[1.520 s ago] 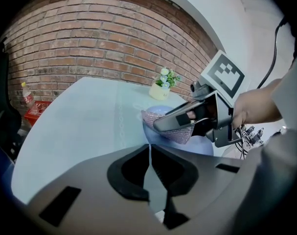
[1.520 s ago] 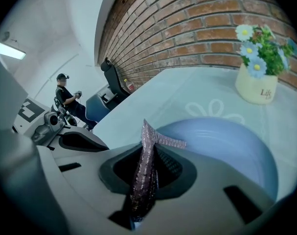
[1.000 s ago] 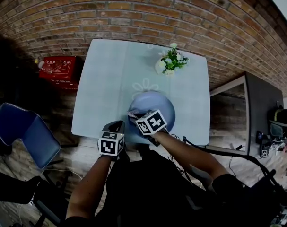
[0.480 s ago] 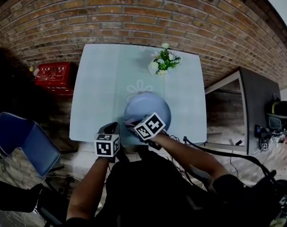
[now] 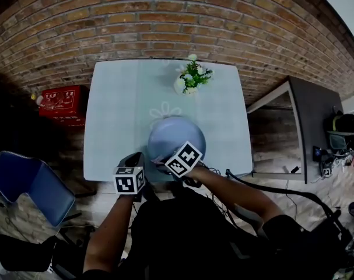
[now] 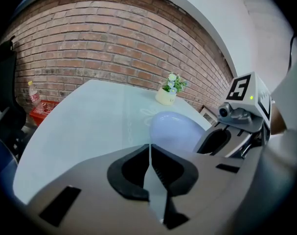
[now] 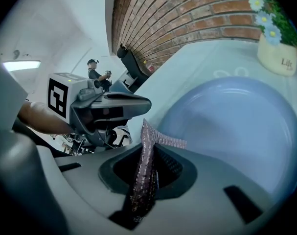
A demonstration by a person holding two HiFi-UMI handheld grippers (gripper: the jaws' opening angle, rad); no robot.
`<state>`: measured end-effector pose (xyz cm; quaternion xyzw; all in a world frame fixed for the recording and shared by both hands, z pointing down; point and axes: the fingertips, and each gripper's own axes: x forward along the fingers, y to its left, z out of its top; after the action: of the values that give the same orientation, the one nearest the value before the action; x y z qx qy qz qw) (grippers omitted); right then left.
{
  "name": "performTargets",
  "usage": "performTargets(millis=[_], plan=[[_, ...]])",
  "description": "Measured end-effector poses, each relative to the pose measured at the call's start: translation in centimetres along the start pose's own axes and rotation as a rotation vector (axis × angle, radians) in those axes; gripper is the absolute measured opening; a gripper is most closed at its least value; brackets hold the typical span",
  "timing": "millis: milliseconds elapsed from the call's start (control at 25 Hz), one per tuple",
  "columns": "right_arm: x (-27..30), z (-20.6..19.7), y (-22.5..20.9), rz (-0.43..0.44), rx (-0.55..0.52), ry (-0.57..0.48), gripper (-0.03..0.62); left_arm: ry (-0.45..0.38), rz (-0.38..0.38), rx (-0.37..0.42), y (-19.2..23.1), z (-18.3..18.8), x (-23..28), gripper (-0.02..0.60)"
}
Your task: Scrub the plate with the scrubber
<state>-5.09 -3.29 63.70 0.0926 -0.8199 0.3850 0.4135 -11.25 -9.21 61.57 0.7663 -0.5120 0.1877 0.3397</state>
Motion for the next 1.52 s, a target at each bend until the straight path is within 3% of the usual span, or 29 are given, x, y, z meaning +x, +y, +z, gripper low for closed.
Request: performTargets(millis=[640,1080,1320,1520], plan=[[-1.8,-2.4,0.9,0.123,0.008,0.072,0.069,0.034,-0.024,0.004,-0.7,-0.2,1.8,0.026],[-4.4,-2.8,-0.2,0.167,0.111,-0.018,0.069,0.045,-0.034,0.035,-1.4,0.1,2.4,0.026],[-6.8,-1.5,-2.4,0.133,0.13,-0.125,0.067,0.046,-0.012,0.028,-1.2,-0.2,2.6,0.026],[-9.0,0.4,-6.0,-0.002,0.124,-0.232,0.067,0.005,-0.048,0.004,-2.0,0.2,2.3,0.026]])
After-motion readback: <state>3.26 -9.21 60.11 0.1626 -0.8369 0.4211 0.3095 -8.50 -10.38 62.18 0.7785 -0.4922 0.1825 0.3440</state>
